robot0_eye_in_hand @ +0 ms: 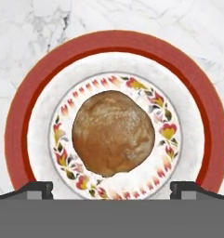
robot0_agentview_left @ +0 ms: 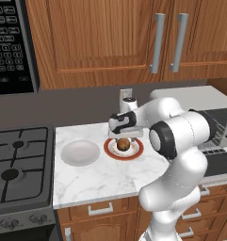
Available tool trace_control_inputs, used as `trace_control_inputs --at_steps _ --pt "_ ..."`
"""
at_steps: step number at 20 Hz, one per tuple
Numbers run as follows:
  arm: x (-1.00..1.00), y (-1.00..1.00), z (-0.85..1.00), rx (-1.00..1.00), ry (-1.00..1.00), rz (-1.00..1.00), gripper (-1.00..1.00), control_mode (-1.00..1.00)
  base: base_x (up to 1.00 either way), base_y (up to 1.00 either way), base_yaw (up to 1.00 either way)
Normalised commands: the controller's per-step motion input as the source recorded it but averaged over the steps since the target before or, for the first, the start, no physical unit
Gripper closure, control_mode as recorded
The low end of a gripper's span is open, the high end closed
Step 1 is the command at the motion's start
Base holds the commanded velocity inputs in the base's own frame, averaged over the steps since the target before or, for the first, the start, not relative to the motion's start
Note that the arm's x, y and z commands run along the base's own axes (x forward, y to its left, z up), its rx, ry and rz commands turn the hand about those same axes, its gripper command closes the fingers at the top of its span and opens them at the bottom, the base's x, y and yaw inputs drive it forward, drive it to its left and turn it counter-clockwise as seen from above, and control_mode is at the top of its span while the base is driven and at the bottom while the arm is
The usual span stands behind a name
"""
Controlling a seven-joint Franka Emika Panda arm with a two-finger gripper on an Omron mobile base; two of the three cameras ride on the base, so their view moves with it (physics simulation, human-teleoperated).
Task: Open the toaster oven door. Place the bread on the top rack in the toaster oven and place the steak on the bottom rack.
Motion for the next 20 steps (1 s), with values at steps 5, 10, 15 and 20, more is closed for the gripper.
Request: trace_control_inputs --at_steps 5,10,15,20 --pt "0.24 0.0 -0.09 0.0 0.0 0.0 -1.0 -1.0 0.0 0.0 0.0" --pt "0.12 0.0 -0.27 0.0 0.0 0.0 -1.0 -1.0 0.0 0.0 0.0" --pt "0.0 0.0 -0.17 0.0 0.0 0.0 -1.0 -1.0 0.0 0.0 0.0" --pt "0.0 0.0 -0.1 0.0 0.0 0.0 -1.0 -1.0 0.0 0.0 0.0"
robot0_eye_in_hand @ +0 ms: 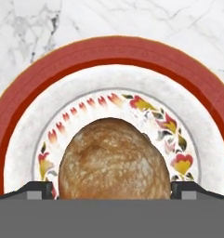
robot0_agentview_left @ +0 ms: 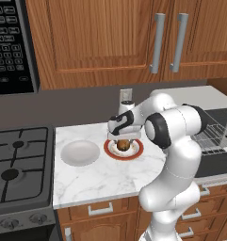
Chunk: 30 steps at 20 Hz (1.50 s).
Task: Open the toaster oven door. Place the bread on the top rack in the toaster oven and place the steak on the bottom rack.
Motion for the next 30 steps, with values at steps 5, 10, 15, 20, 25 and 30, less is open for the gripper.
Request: trace_control_inputs --at_steps 5,10,15,20,25,30 --pt "0.0 0.0 -0.13 0.0 0.0 0.0 -1.0 -1.0 0.0 0.0 0.0" --pt "0.0 0.0 -0.15 0.0 0.0 0.0 1.0 -1.0 0.0 0.0 0.0" --pt "-0.18 0.0 0.01 0.0 0.0 0.0 1.0 -1.0 0.0 0.0 0.0" --pt "-0.61 -0.04 0.17 0.0 -0.04 0.0 1.0 -1.0 0.0 0.0 0.0" --pt "-0.44 -0.14 0.53 0.0 -0.05 0.0 1.0 -1.0 0.0 0.0 0.0" --pt "-0.35 -0.38 0.76 0.0 -0.01 -0.01 1.0 -1.0 0.0 0.0 0.0"
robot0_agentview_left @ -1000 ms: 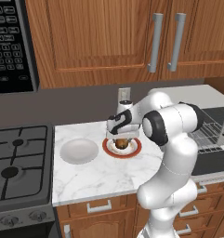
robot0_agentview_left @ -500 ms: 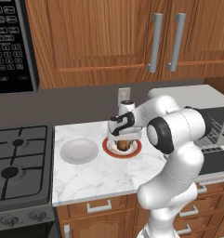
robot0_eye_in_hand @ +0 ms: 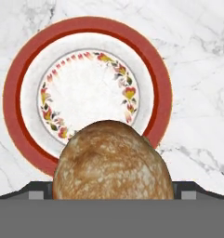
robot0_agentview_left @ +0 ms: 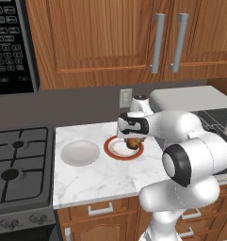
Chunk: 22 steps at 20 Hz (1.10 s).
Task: Open the toaster oven door. Place the bread on the top rack in the toaster oven and place the steak on the bottom rack.
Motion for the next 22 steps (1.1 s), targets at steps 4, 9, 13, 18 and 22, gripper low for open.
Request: trace_control_inputs --at_steps 4,9,13,18,22 --pt "-0.4 -0.49 0.69 0.0 0.0 -0.03 1.0 -1.0 0.0 0.0 0.0" --pt "-0.4 -0.57 0.6 0.0 0.03 -0.04 1.0 -1.0 0.0 0.0 0.0" --pt "-0.4 -0.67 0.46 0.0 0.07 -0.05 1.0 -1.0 0.0 0.0 0.0" --pt "-0.25 -0.92 0.2 0.0 0.08 -0.04 1.0 -1.0 0.0 0.0 0.0" --pt "0.0 -1.0 0.03 0.0 0.1 -0.08 1.0 -1.0 0.0 0.0 0.0"
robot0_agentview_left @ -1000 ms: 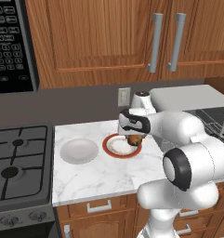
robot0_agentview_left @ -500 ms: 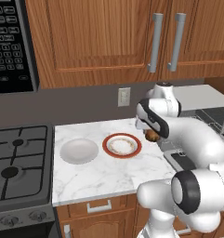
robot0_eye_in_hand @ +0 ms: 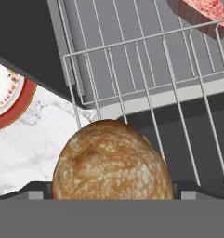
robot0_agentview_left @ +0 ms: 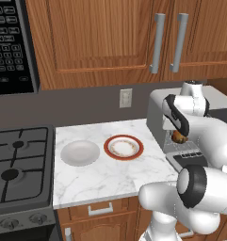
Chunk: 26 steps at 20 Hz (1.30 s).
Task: Open the toaster oven door. Place the bread on the top rack in the toaster oven and place the steak on the bottom rack.
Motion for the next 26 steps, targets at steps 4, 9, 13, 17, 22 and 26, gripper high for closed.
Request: trace_control_inputs --at_steps 4,9,13,17,22,26 --pt "0.02 -0.99 0.0 0.0 0.06 -0.07 1.0 -1.0 0.0 0.0 0.0" --pt "0.12 -0.78 -0.01 0.0 0.06 -0.05 1.0 -1.0 0.0 0.0 0.0" --pt "0.0 -0.25 -0.24 0.0 0.0 -0.06 1.0 -1.0 0.0 0.0 0.0" --pt "0.05 -0.02 -0.18 0.0 0.0 -0.07 1.0 -1.0 0.0 0.0 0.0" --pt "0.18 -0.09 -0.13 0.0 0.0 -0.06 1.0 -1.0 0.0 0.0 0.0" --pt "0.22 -0.15 -0.23 0.0 0.0 -0.05 1.0 -1.0 0.0 0.0 0.0"
